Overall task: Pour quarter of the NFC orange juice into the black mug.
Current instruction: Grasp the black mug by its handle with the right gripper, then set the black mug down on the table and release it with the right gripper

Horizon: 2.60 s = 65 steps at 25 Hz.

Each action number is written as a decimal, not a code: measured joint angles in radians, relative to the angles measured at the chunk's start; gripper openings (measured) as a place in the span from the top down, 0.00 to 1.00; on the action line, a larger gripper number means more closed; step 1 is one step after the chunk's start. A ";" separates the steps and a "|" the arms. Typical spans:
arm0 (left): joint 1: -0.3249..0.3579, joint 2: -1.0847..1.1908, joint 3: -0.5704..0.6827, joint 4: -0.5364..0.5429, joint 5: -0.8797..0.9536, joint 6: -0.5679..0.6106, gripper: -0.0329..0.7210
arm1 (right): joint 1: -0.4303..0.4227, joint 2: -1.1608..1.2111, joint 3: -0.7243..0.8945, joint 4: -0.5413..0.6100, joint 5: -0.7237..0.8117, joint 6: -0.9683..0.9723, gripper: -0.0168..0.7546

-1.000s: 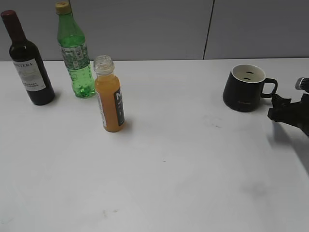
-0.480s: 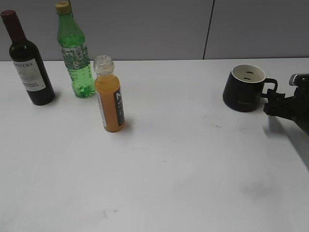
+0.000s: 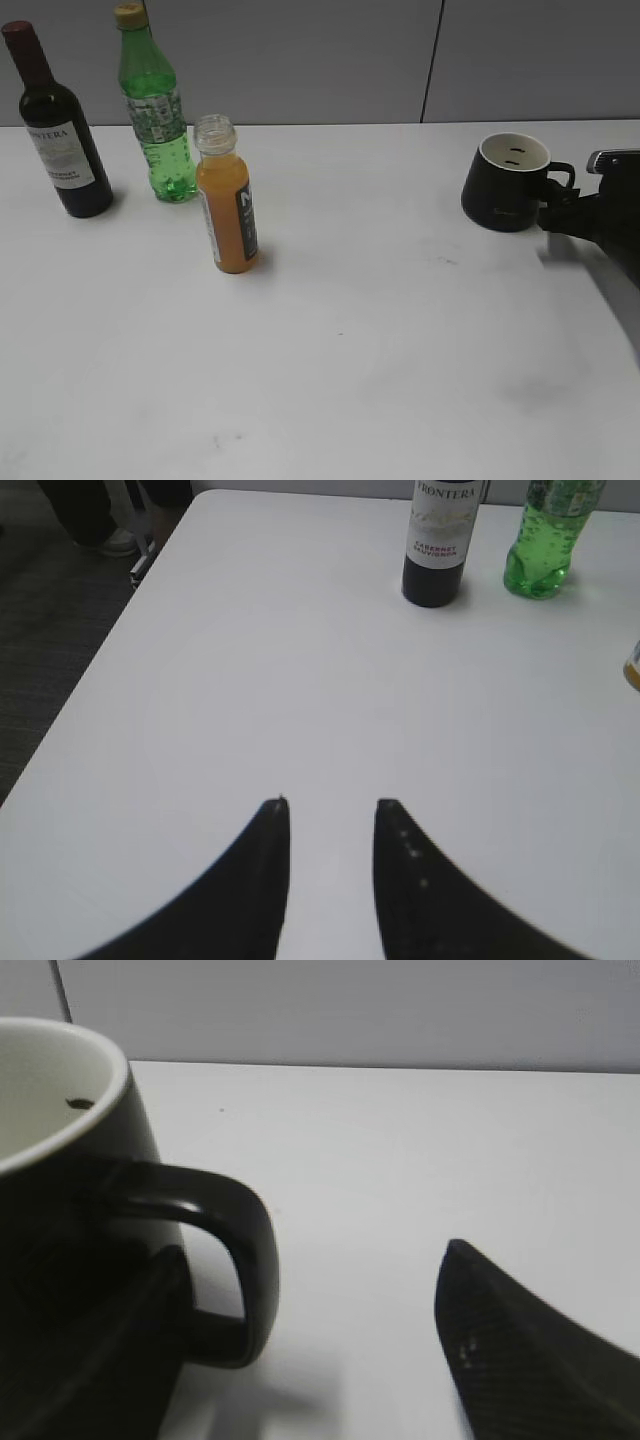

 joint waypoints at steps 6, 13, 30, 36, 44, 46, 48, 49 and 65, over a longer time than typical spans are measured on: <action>0.000 0.000 0.000 0.000 0.000 0.000 0.65 | -0.004 0.029 -0.043 -0.002 0.001 0.000 0.24; 0.000 0.000 0.000 0.000 0.000 0.000 0.65 | -0.024 0.042 -0.080 -0.033 0.000 0.001 0.24; 0.000 0.000 0.000 0.000 0.000 0.000 0.65 | -0.027 0.103 -0.150 -0.082 -0.018 0.008 0.32; 0.000 0.000 0.000 0.000 0.000 0.000 0.65 | -0.027 0.118 -0.173 -0.128 -0.017 0.008 0.69; 0.000 0.000 0.000 0.000 0.000 0.000 0.65 | -0.027 0.118 -0.179 -0.136 -0.017 0.013 0.90; 0.000 0.000 0.000 0.000 0.000 0.000 0.65 | -0.027 0.118 -0.179 -0.136 -0.017 0.014 0.90; 0.000 0.000 0.000 0.000 0.000 0.000 0.65 | -0.027 0.118 -0.181 -0.135 -0.016 0.014 0.90; 0.000 0.000 0.000 0.000 0.000 0.000 0.65 | -0.027 0.118 -0.181 -0.135 -0.015 0.014 0.90; 0.000 0.000 0.000 0.000 0.000 0.000 0.65 | 0.136 -0.191 0.031 -0.120 0.045 0.011 0.91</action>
